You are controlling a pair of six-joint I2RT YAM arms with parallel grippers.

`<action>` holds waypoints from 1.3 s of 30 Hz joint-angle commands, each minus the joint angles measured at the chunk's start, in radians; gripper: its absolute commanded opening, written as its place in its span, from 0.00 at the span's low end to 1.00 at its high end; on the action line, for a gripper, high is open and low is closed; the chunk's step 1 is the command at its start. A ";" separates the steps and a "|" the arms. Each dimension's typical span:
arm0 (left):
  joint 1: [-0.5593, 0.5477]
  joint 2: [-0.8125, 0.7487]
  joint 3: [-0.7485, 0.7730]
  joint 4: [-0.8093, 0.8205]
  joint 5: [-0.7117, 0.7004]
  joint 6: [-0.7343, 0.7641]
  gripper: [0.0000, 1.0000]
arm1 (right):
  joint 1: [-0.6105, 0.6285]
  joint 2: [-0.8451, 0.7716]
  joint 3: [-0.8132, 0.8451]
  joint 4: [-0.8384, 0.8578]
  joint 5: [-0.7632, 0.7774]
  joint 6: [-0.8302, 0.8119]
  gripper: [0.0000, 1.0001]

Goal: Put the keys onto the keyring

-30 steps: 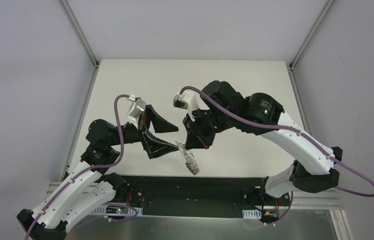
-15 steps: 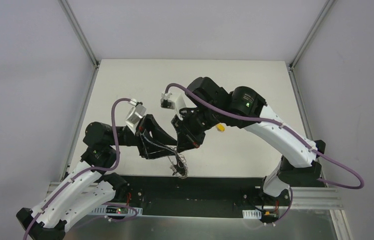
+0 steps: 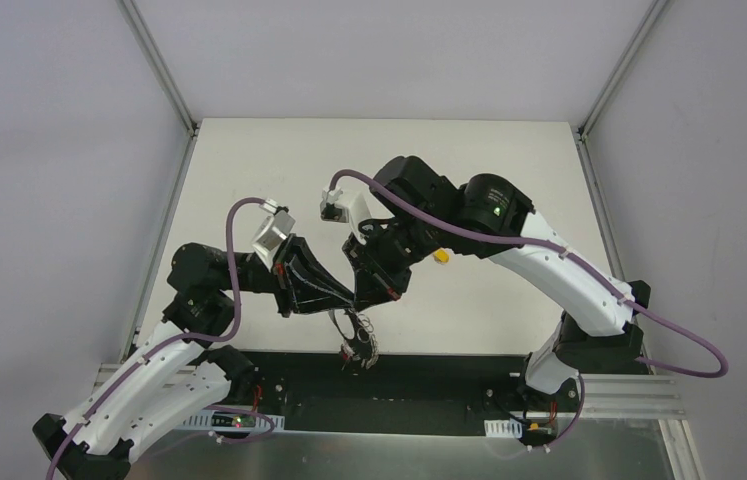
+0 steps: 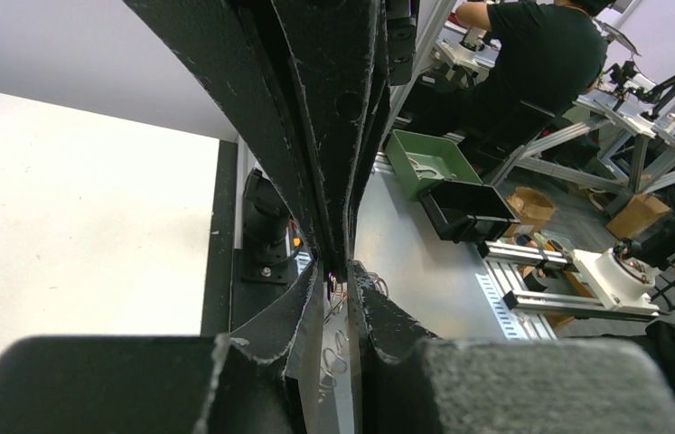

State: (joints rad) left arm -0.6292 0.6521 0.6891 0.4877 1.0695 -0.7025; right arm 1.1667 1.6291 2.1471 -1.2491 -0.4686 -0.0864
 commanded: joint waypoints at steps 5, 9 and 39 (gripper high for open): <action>-0.017 0.009 0.021 0.035 0.067 -0.010 0.10 | -0.001 -0.022 0.047 0.010 0.001 0.007 0.00; -0.023 0.015 0.021 0.027 0.080 -0.011 0.03 | -0.002 -0.030 0.048 0.012 0.012 0.006 0.00; -0.032 0.016 0.044 -0.054 0.009 0.065 0.00 | 0.009 -0.065 -0.061 0.044 0.013 0.002 0.00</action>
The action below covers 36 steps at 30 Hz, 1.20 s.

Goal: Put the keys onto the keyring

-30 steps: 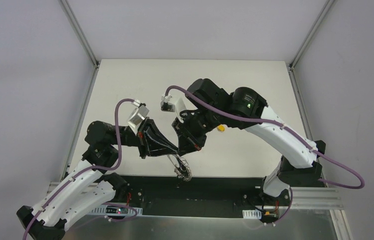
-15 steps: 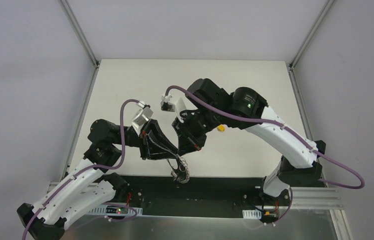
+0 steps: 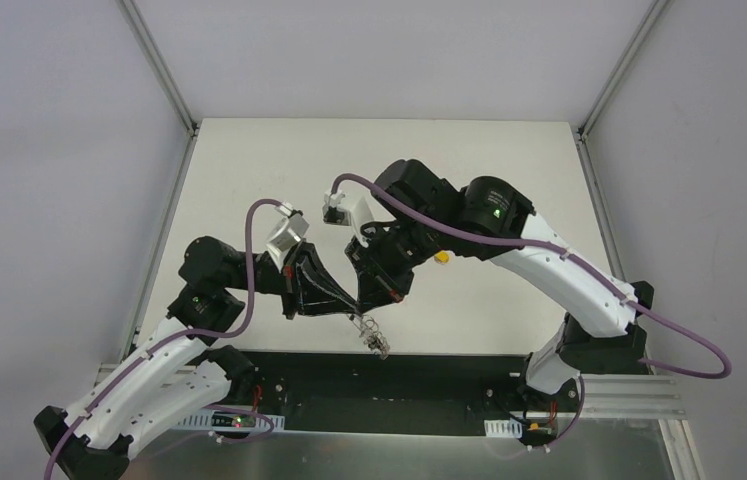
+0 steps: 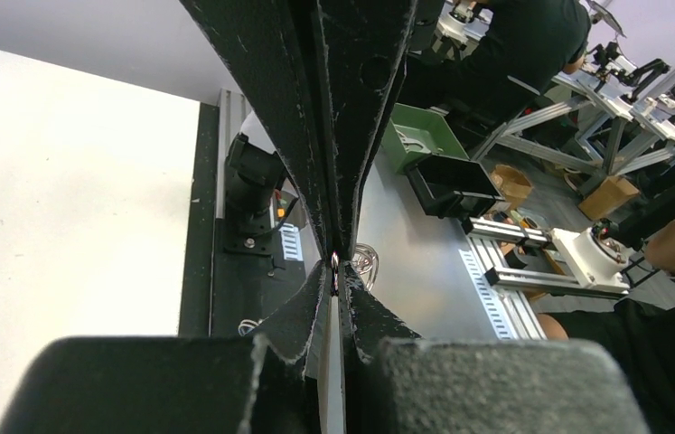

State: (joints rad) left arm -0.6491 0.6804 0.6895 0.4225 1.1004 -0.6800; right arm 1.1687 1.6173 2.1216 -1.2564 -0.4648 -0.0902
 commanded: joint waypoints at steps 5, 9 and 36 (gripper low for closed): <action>-0.013 -0.058 0.034 0.009 -0.075 0.074 0.00 | 0.014 -0.117 -0.125 0.161 0.062 0.058 0.17; -0.020 -0.124 0.009 0.015 -0.139 0.110 0.00 | 0.024 -0.230 -0.263 0.323 0.158 0.100 0.40; -0.030 -0.172 -0.079 0.147 -0.274 0.088 0.00 | 0.121 -0.567 -0.815 0.901 0.395 0.106 0.48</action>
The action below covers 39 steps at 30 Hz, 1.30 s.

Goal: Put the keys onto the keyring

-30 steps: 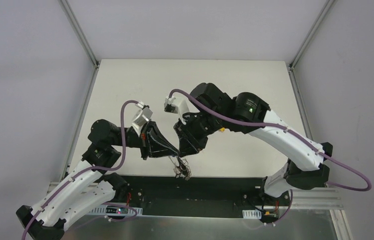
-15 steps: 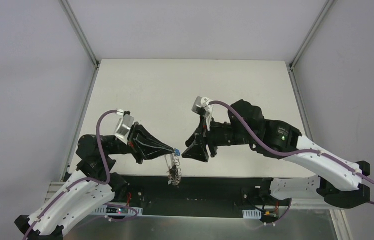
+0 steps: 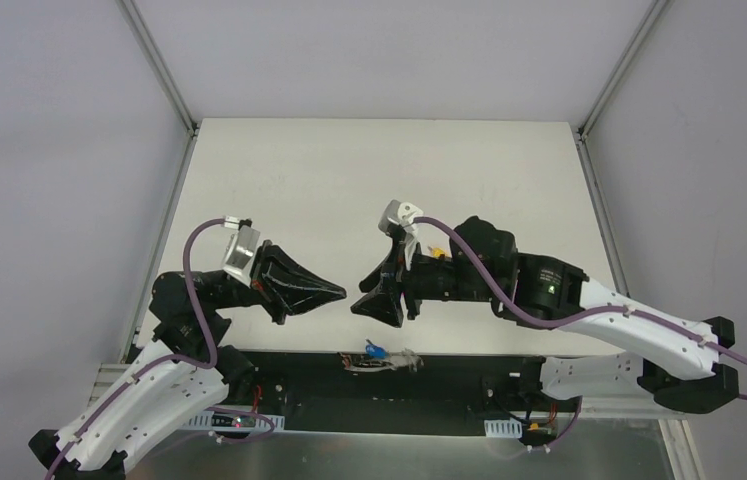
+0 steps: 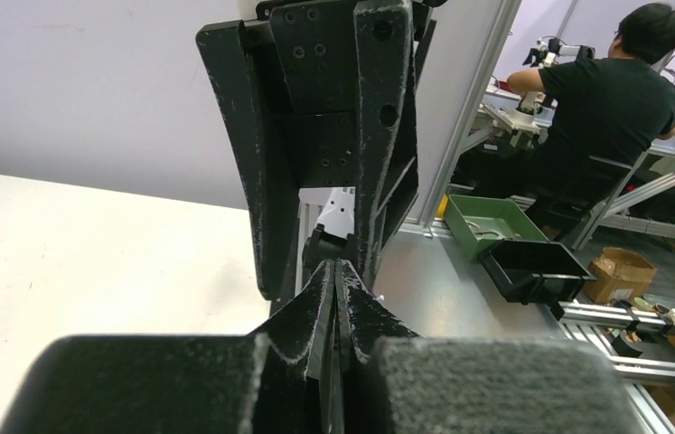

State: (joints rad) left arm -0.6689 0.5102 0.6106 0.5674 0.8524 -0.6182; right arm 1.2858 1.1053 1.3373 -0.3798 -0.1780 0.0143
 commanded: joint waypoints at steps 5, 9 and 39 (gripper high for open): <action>-0.011 -0.027 0.013 -0.139 -0.097 0.075 0.00 | 0.003 -0.089 -0.116 0.007 0.301 0.046 0.49; -0.011 -0.045 0.031 -0.303 -0.170 0.108 0.00 | 0.003 -0.097 -0.147 -0.063 0.424 0.091 0.53; -0.011 -0.147 0.162 -0.964 -0.559 0.154 0.99 | 0.328 0.217 -0.419 -0.113 0.500 0.192 0.73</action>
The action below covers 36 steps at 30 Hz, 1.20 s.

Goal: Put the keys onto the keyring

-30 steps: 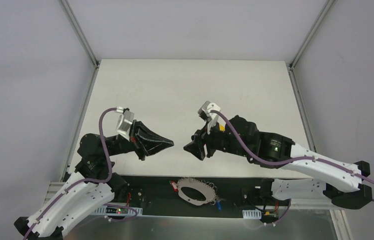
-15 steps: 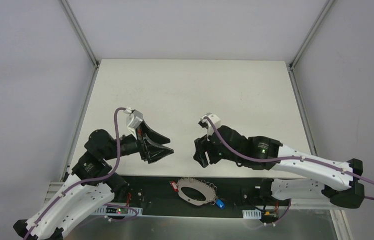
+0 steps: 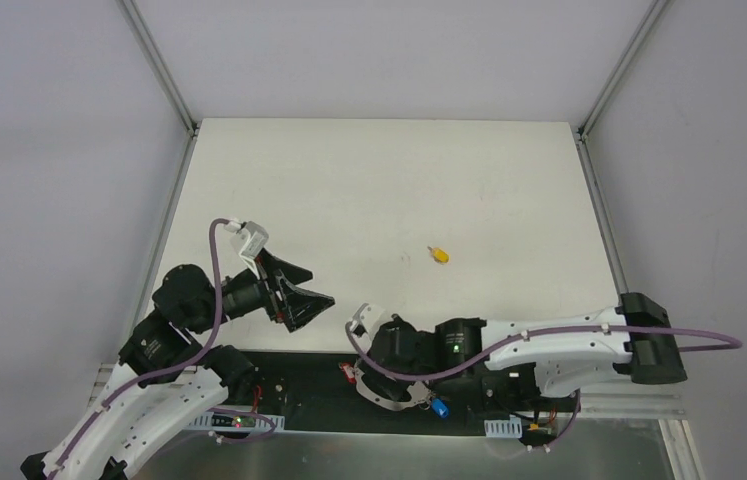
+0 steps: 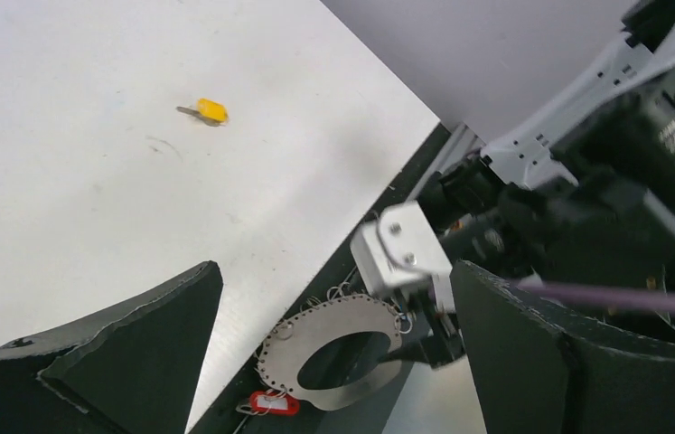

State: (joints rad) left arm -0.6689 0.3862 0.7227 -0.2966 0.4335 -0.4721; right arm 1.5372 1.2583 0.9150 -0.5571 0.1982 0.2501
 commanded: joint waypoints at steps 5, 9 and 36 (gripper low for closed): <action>-0.011 -0.050 0.052 -0.139 -0.186 -0.002 0.99 | 0.163 0.167 0.017 0.080 0.234 -0.060 0.74; -0.010 -0.059 0.051 -0.148 -0.182 -0.004 0.99 | 0.211 0.250 0.036 0.087 0.255 -0.064 0.74; -0.011 -0.100 0.032 -0.173 -0.175 -0.013 0.99 | 0.375 0.458 0.228 -0.103 0.383 0.029 0.75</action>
State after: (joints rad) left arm -0.6689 0.2893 0.7422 -0.4717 0.2680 -0.4744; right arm 1.9137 1.6737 1.1210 -0.5850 0.5171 0.2222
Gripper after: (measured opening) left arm 0.990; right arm 0.748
